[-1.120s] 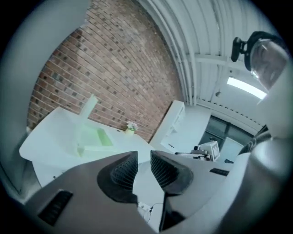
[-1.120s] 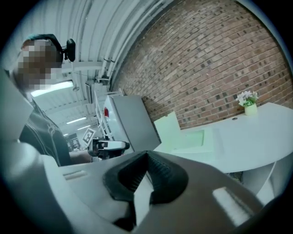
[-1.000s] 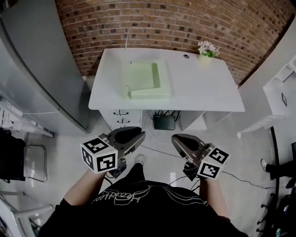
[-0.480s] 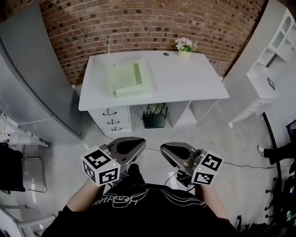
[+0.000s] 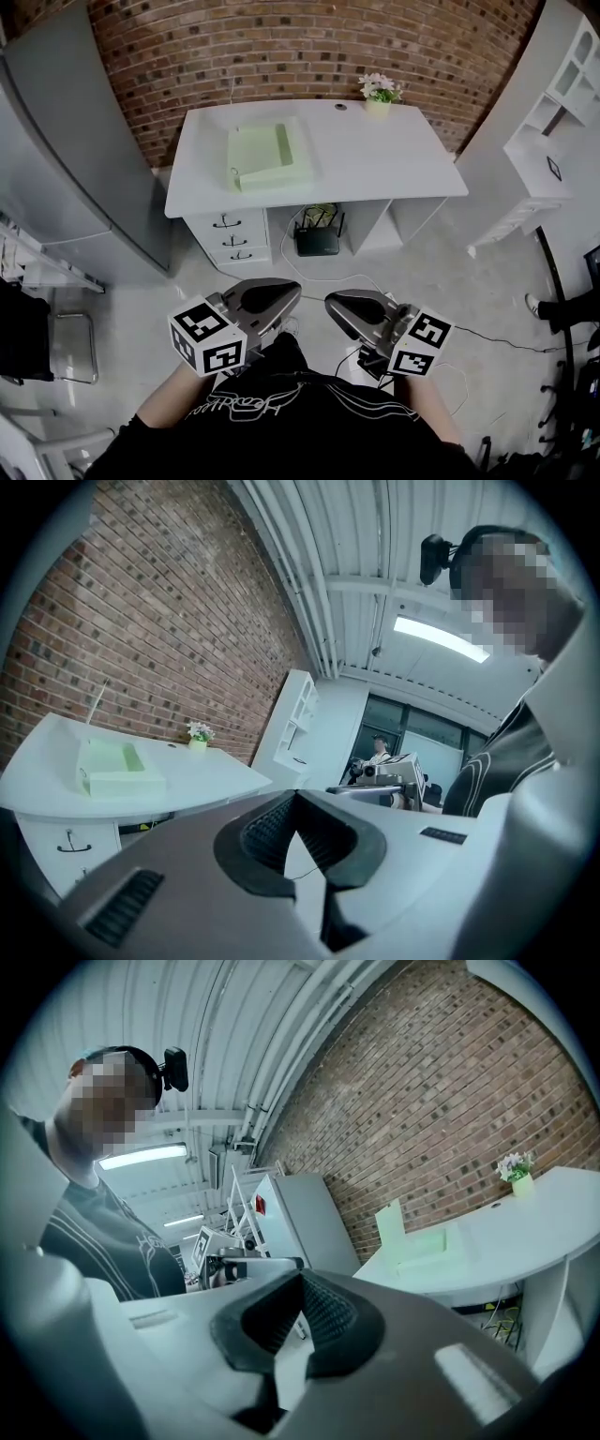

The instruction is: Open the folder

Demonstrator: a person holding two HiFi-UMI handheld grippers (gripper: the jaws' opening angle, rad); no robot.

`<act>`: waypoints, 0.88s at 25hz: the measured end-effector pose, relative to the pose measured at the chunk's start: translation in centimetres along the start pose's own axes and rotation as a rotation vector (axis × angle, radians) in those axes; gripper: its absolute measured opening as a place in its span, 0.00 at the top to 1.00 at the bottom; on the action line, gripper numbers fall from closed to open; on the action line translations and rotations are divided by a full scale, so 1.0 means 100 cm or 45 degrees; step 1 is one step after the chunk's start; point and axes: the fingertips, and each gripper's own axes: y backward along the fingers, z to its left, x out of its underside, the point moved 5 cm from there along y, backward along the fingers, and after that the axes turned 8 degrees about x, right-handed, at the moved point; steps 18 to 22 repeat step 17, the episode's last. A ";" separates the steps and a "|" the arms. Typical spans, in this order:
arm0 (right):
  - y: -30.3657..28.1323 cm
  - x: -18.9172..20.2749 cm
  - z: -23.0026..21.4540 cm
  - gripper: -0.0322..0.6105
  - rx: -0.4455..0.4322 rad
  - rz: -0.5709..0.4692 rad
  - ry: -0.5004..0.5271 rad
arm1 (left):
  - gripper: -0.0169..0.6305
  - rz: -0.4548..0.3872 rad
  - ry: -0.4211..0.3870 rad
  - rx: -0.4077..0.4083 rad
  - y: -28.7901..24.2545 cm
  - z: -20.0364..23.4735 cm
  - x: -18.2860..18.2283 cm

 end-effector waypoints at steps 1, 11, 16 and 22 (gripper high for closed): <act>-0.001 0.000 0.001 0.95 -0.003 0.003 0.006 | 0.97 -0.005 0.003 -0.001 0.001 0.000 0.000; -0.025 0.003 0.009 0.95 -0.021 0.077 0.096 | 0.97 -0.071 0.048 -0.018 0.022 0.013 0.010; -0.033 -0.004 0.004 0.95 0.001 0.074 0.104 | 0.97 -0.089 0.055 -0.020 0.027 0.025 0.006; -0.033 -0.006 0.003 0.95 0.007 0.068 0.099 | 0.97 -0.087 0.049 -0.019 0.025 0.026 0.003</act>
